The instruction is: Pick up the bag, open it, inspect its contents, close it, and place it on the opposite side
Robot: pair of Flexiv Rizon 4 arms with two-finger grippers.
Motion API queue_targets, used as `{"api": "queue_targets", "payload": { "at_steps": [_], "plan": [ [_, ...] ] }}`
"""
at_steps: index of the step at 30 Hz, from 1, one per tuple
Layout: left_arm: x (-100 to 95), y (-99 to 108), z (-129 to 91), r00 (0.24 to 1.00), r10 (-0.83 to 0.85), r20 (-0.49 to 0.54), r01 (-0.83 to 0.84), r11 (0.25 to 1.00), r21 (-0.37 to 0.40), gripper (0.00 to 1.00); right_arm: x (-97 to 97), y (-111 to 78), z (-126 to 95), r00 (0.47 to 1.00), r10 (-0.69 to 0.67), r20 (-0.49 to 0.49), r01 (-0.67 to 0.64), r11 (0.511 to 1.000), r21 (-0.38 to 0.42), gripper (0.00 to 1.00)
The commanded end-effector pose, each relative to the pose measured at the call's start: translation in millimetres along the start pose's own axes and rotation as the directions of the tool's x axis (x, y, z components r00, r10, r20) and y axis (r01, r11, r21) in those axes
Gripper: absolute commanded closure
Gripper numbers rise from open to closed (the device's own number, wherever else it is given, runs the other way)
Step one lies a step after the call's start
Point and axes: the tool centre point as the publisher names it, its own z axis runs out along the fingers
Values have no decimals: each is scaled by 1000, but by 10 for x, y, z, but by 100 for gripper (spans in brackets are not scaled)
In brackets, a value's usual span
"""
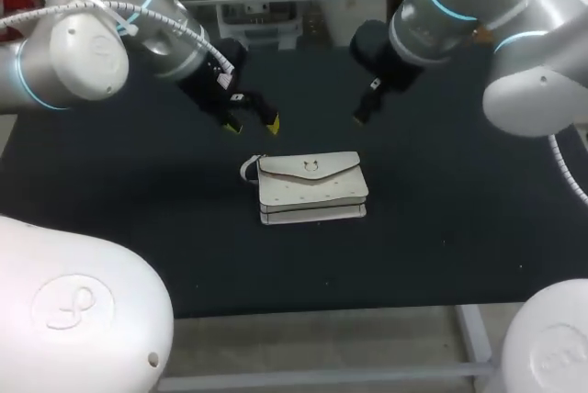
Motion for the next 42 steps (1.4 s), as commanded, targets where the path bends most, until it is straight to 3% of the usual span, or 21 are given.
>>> {"api": "queue_targets", "payload": {
  "at_steps": [1,17,18,20,22,23,25,29,34,42],
  "plan": [
    [-113,2,72,939,-318,-127,324,946,29,0,-36,-40,-57,796,188,-575,-156,982,106,0],
    [-113,2,72,939,-318,-127,324,946,29,0,-2,-86,-71,795,176,-580,-157,984,83,0],
    [-113,2,72,939,-318,-127,324,946,29,0,27,-42,-14,755,201,-624,-181,979,96,0],
    [-37,-19,201,865,-490,-112,496,867,38,0,127,-4,79,740,288,-607,-255,956,144,0],
    [3,46,335,789,-610,-73,614,779,127,0,200,-31,132,691,351,-632,-313,933,176,0],
    [8,67,359,750,-656,-85,662,740,119,0,229,-51,157,666,392,-634,-351,915,197,0],
    [-21,113,403,699,-707,-110,715,686,132,0,272,-93,196,596,443,-670,-399,887,232,0],
    [-121,141,465,625,-765,-154,780,609,140,0,320,-180,289,520,549,-654,-495,818,293,0],
    [-254,176,446,571,-794,-210,819,568,82,0,353,-275,354,413,609,-677,-548,760,349,0],
    [-276,243,575,577,-778,-248,803,595,2,0,498,-370,488,351,696,-627,-574,689,443,0]
  ]
}}
